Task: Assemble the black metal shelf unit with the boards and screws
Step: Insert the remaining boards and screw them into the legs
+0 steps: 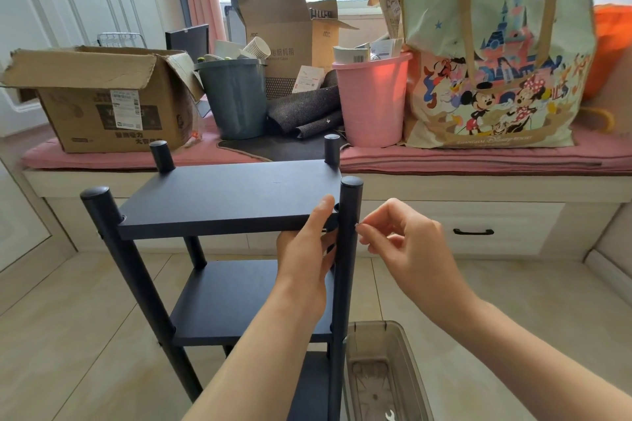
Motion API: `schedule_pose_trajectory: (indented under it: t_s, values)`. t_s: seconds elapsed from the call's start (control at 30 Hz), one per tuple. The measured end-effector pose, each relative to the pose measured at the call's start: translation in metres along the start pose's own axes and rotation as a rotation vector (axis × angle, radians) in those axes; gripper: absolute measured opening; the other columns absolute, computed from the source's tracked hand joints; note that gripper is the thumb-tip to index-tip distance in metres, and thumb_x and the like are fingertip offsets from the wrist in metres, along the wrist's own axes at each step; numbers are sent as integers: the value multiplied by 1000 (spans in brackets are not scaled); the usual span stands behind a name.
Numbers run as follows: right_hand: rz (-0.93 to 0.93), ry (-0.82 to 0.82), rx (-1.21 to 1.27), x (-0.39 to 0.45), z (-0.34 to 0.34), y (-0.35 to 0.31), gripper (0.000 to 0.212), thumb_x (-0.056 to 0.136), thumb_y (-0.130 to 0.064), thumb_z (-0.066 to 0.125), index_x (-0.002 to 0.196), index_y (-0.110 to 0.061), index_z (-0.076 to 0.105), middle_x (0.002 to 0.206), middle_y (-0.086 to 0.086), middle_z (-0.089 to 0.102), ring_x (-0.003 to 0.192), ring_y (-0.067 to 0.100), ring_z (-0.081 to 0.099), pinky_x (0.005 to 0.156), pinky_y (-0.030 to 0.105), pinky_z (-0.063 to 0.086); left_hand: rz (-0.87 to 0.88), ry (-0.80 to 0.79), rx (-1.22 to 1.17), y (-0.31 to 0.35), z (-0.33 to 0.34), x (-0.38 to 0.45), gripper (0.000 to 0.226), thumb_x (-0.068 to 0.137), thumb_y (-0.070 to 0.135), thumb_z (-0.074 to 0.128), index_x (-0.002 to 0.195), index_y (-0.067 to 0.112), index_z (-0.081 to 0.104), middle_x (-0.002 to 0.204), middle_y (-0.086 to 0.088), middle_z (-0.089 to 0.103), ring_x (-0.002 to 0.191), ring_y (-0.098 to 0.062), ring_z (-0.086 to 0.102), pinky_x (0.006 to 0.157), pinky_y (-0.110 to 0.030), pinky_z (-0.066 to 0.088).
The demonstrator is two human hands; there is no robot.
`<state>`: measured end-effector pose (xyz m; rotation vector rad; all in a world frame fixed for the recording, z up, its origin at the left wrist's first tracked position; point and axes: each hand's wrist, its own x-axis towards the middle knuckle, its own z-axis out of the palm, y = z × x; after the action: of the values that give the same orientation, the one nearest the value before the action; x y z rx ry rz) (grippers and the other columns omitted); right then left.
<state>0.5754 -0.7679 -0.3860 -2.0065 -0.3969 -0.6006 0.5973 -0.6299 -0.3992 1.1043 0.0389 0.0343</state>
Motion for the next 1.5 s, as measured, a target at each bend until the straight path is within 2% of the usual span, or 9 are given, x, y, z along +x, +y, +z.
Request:
schedule_pose_trajectory:
  t_s: [0.07,0.13,0.23,0.37,0.63,0.83,1.07,1.2,1.5]
  values:
    - [-51,-6,-19,4,-2,1,19,88,-17,71,104,-22,61,80,-9,66,75,8,66,69,32,57,-3,-12,7,0,0,-1,18,90,36,69,97,20,71,92,2,78,87,-17,76,86,-40,55]
    - [-106,-73,-19,9,-6,3,57,89,-14,69,136,-35,44,92,-10,61,81,7,63,71,22,56,3,-23,23,1,-2,-1,13,92,35,68,91,23,73,94,0,78,88,-17,76,84,-39,54]
    - [-157,-269,-63,17,-12,3,79,95,-13,60,147,-57,20,101,-14,52,87,12,59,78,19,54,17,-34,53,1,-4,-2,18,92,36,66,93,20,75,98,-2,78,92,-18,75,81,-35,54]
    - [-206,-381,-107,26,-20,3,73,95,-15,60,145,-57,27,105,-23,49,93,11,59,79,26,57,18,-50,82,0,-6,-5,24,91,38,65,96,16,74,100,-3,78,95,-17,75,78,-30,55]
    - [-175,-527,-84,46,-32,-4,70,89,-13,68,137,-55,39,112,-15,55,91,7,66,77,30,60,-2,-9,83,1,-3,-11,34,89,41,66,102,10,71,96,-3,78,90,-15,75,68,-23,55]
    - [-139,-537,-12,49,-32,-2,64,88,-14,68,138,-46,43,106,-10,58,88,12,68,76,33,61,-6,19,66,6,2,-8,29,95,36,64,101,8,71,97,-5,78,90,-16,75,69,-26,55]
    - [-143,-567,16,57,-34,2,63,88,-8,69,130,-50,47,107,-3,58,86,15,70,76,32,60,-5,39,-15,7,9,-10,27,92,36,66,97,9,70,95,-7,78,89,-18,75,59,-20,57]
    - [-137,-564,42,59,-34,5,62,88,-8,69,130,-48,49,98,-12,59,84,18,70,77,32,60,5,40,-39,8,13,-7,36,84,44,68,95,9,70,94,-7,78,89,-19,76,61,-20,57]
    - [-140,-551,27,61,-35,9,62,88,-12,69,133,-49,47,102,-7,59,86,17,70,78,33,60,70,58,-1,3,12,-1,48,75,48,71,96,5,72,90,-6,78,86,-20,76,63,-19,57]
